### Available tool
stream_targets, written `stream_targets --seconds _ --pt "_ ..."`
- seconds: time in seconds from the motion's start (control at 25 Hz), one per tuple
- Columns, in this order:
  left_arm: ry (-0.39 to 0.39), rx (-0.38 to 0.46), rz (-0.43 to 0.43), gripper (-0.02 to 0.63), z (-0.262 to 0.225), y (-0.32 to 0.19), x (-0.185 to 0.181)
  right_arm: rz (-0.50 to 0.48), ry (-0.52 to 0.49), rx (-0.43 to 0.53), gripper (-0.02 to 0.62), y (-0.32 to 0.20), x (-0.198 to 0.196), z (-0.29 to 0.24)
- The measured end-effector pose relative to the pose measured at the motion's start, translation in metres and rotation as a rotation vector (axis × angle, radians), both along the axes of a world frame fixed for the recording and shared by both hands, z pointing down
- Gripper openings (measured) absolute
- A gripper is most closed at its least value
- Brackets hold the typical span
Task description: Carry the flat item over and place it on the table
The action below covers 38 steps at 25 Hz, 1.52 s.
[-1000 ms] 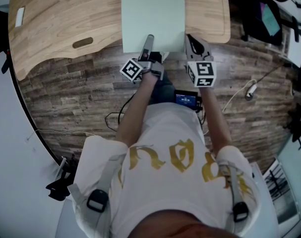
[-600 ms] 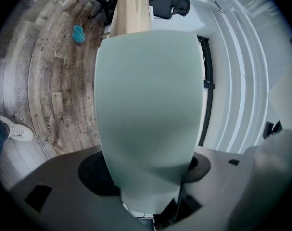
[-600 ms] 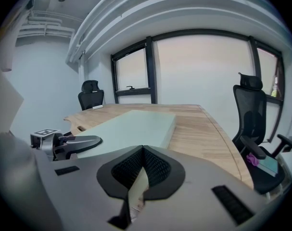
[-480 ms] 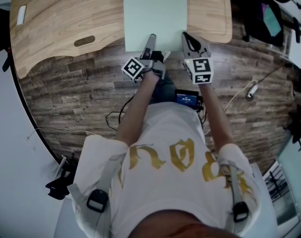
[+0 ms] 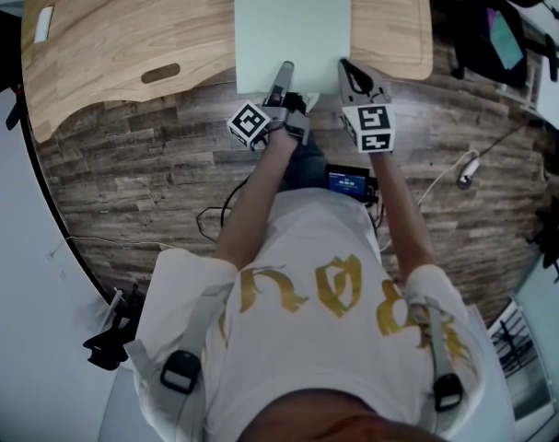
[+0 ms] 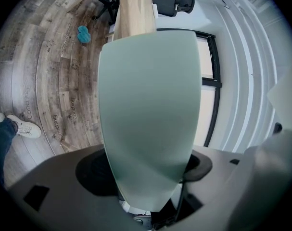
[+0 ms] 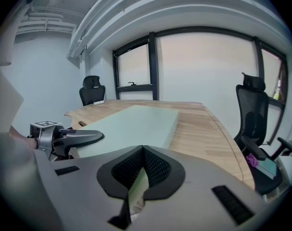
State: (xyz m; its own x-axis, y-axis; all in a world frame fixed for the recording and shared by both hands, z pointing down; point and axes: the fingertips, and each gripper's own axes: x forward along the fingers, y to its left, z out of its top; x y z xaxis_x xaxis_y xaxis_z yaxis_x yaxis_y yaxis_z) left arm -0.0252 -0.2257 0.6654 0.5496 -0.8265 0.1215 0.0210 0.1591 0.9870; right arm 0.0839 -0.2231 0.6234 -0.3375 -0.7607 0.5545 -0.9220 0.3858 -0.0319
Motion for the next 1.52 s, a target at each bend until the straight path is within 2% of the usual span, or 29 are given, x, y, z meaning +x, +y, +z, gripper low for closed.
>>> stream_targets --seconds 0.64,0.96,1.52 --pt "-0.106 -0.140 0.054 0.371 0.018 0.009 -0.006 0.039 -0.001 -0.006 -0.002 0.000 0.001 0.002" --pt "-0.084 -0.205 0.058 0.371 0.014 0.012 -0.005 0.044 0.012 -0.014 -0.002 0.001 0.002 0.001" --pt "-0.076 -0.223 0.060 0.371 0.005 0.022 -0.008 0.039 0.024 -0.013 -0.002 0.000 0.004 0.001"
